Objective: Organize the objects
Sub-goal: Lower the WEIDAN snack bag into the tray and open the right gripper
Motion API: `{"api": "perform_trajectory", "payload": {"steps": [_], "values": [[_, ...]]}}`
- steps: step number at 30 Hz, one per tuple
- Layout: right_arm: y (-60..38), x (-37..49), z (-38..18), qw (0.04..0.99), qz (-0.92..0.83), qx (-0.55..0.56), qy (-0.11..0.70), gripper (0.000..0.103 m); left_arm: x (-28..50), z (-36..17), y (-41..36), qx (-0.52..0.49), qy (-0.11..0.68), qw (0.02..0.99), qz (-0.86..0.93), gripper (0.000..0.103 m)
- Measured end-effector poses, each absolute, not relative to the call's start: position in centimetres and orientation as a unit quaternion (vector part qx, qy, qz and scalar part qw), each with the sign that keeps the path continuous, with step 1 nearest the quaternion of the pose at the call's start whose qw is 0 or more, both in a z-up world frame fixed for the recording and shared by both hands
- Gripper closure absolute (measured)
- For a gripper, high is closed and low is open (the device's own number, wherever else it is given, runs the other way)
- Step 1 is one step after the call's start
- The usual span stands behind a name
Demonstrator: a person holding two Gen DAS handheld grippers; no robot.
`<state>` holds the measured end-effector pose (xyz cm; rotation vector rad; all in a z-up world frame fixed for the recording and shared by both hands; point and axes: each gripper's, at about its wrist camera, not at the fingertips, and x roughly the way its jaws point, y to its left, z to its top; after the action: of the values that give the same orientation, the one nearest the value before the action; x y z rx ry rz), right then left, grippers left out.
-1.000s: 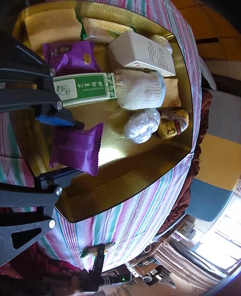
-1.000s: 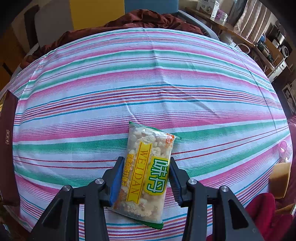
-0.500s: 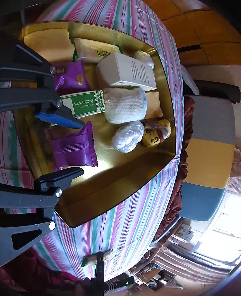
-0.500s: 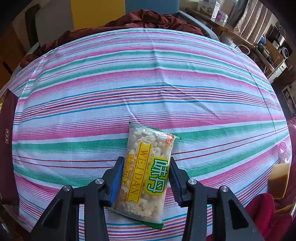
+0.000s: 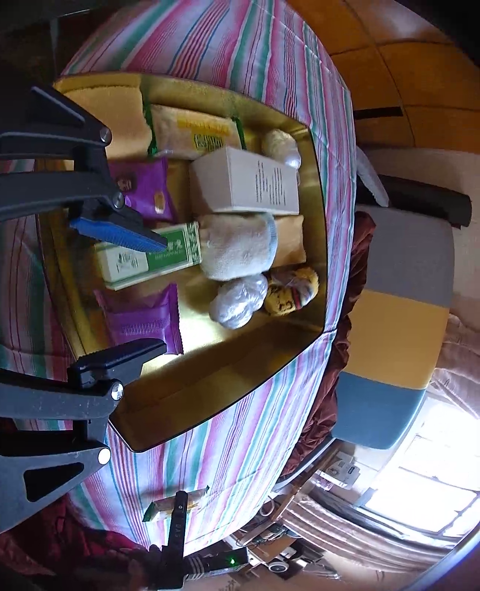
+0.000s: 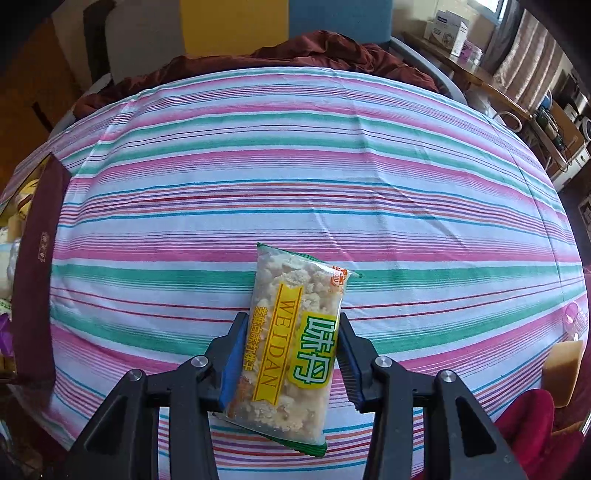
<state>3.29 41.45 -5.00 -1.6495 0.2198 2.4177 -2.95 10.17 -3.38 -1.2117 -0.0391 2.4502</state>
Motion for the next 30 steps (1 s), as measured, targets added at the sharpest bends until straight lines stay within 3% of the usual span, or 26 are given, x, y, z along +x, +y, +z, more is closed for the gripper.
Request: {"api": "perform_trajectory", "payload": {"steps": [11,19,30], "values": [[25.4,-0.6,1.3,-0.091,0.862,-0.498,0.019,0.058,-2.1,-2.4,6.2,-0.415,-0.036,0.168,0.893,0.053],[15.8,-4.1,-1.0,-0.176,0.838,-0.515,-0.049,0.058,-2.1,-2.4,4.2,-0.413,-0.050,0.151,0.897,0.051],[13.4,-6.9,-7.0,-0.164,0.795,-0.574,-0.108,0.059,-2.6,-3.6,2.7,-0.425,-0.063,0.136,0.892,0.050]]}}
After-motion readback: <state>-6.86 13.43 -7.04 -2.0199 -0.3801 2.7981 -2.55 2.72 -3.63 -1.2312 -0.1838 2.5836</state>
